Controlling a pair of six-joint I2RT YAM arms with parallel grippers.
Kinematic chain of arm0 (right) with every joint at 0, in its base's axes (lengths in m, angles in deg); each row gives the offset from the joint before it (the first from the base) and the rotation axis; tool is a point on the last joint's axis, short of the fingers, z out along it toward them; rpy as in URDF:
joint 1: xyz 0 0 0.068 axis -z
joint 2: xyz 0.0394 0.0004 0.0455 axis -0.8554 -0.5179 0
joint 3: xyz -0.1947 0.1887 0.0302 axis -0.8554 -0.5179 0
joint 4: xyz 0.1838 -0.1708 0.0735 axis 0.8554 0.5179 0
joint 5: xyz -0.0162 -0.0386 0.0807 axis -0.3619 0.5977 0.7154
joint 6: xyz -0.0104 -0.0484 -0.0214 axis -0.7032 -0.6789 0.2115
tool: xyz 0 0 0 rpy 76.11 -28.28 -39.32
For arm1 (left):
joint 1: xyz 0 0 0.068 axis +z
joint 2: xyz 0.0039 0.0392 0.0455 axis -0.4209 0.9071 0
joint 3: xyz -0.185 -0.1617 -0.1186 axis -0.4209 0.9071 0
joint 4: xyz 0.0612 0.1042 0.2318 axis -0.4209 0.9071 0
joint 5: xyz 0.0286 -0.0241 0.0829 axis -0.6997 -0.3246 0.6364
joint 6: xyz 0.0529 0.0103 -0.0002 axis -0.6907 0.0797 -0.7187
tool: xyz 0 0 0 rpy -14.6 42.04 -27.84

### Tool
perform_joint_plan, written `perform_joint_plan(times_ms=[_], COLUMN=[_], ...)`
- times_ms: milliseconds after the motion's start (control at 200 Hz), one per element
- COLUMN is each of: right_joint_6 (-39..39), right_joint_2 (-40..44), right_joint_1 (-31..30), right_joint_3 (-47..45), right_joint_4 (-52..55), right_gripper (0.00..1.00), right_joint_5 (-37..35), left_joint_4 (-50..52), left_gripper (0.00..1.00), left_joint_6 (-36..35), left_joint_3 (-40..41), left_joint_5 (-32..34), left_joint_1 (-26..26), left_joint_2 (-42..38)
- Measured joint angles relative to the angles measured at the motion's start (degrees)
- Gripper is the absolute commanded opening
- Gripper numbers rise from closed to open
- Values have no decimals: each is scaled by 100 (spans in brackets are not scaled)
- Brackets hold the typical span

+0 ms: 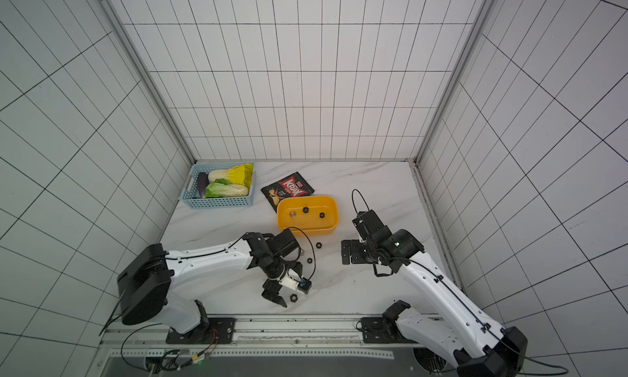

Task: Put the nuts on the desktop into the storage box
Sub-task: Pick up the nut from the center of the board.

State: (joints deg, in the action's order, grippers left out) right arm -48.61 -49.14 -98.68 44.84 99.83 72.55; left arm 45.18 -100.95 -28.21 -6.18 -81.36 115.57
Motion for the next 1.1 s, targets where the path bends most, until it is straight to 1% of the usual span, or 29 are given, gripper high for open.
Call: perform_joint_plan(times_ms=[185, 375, 435, 580, 625, 700, 870, 940, 1099], right_joint_6=[2, 4, 2, 0, -2, -2, -2, -2, -4], right_joint_2=[2, 15, 15, 15, 15, 15, 15, 15, 22], right_joint_1=[0, 0, 0, 0, 0, 0, 0, 0, 0], right_joint_3=[0, 0, 0, 0, 0, 0, 0, 0, 0], right_joint_4=[105, 125, 127, 131, 131, 136, 138, 140, 142], right_gripper=[100, 99, 99, 100, 100, 99, 100, 99, 99], right_joint_5=[-66, -116, -133, -160, -166, -177, -214, -234, -295], left_joint_4=[-326, -619, -684, -793, -807, -817, -857, -870, -955], left_gripper=[84, 72, 71, 67, 64, 62, 52, 47, 42], left_joint_6=[-142, -190, -199, -142, -127, -105, 52, 122, 267], left_joint_3=[238, 369, 385, 385, 385, 385, 319, 262, 225], left_joint_5=[229, 525, 616, 789, 833, 903, 1115, 1158, 1252], left_joint_1=[-83, -219, -284, -400, -428, -476, -581, -592, -610], left_joint_2=[57, 192, 238, 391, 433, 479, 575, 625, 662])
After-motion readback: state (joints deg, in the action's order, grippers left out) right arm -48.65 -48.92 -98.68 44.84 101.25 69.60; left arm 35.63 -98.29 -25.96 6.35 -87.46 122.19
